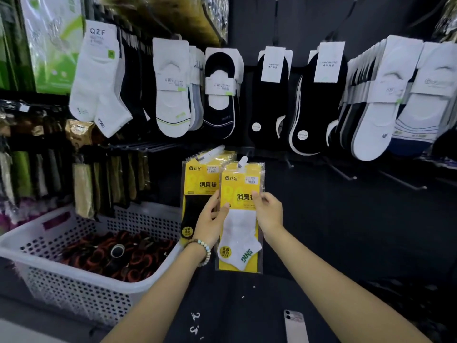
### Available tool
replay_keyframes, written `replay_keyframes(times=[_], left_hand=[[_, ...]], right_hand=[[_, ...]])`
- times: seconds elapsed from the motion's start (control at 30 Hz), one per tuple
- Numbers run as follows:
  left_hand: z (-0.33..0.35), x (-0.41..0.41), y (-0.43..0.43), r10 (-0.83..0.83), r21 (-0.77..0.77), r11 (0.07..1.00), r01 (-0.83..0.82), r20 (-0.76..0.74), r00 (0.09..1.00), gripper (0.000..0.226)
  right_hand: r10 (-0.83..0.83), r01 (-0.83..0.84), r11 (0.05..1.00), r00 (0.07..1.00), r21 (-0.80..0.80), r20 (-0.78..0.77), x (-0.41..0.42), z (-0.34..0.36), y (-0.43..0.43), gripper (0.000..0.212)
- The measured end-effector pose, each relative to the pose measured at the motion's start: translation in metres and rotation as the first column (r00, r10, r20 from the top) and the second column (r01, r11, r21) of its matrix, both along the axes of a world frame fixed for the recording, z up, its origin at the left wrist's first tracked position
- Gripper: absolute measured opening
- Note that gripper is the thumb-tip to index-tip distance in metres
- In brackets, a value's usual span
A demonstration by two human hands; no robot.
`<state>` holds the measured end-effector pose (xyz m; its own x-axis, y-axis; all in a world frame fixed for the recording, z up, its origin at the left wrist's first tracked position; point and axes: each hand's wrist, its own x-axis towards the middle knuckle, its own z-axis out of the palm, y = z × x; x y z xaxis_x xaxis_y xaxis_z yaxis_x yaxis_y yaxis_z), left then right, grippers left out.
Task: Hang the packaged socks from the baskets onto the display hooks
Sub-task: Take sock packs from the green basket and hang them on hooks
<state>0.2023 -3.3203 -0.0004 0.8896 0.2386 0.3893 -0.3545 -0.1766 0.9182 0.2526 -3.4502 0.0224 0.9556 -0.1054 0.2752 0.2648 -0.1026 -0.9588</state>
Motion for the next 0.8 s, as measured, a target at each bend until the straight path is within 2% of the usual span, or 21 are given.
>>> replay_keyframes(times=[0.1, 0.3, 0.4, 0.5, 0.63, 0.73, 0.8], left_hand=[[-0.01, 0.003, 0.004, 0.071, 0.066, 0.995, -0.069, -0.031, 0.997, 0.055], [-0.059, -0.013, 0.014, 0.114, 0.173, 0.981, -0.09, -0.131, 0.985, 0.057], [-0.11, -0.035, 0.018, 0.1, 0.187, 0.98, -0.062, -0.199, 0.975, 0.054], [-0.18, -0.068, 0.011, 0.075, 0.187, 0.982, -0.012, -0.332, 0.94, 0.045], [-0.279, -0.12, -0.004, 0.055, 0.114, 0.993, 0.021, -0.617, 0.785, 0.038], [-0.34, -0.154, -0.008, 0.042, 0.118, 0.989, 0.092, -0.809, 0.586, 0.041], [-0.37, -0.171, -0.006, 0.079, 0.139, 0.986, 0.091, -0.875, 0.477, 0.041]], right_hand=[[0.008, -0.009, 1.0, 0.998, -0.001, -0.058, -0.001, -0.01, -0.006, 0.023], [0.118, -0.129, 0.991, 0.974, -0.046, -0.191, -0.028, -0.055, -0.036, 0.028], [0.178, -0.201, 0.977, 0.95, -0.066, -0.256, -0.053, -0.107, -0.059, 0.027], [0.201, -0.268, 0.958, 0.882, -0.102, -0.427, -0.087, -0.188, -0.08, 0.025], [0.107, -0.318, 0.925, 0.745, -0.209, -0.658, -0.143, -0.313, -0.105, 0.024], [0.016, -0.349, 0.915, 0.533, -0.202, -0.846, -0.182, -0.383, -0.126, 0.035], [-0.018, -0.356, 0.918, 0.407, -0.177, -0.913, -0.2, -0.416, -0.138, 0.041]])
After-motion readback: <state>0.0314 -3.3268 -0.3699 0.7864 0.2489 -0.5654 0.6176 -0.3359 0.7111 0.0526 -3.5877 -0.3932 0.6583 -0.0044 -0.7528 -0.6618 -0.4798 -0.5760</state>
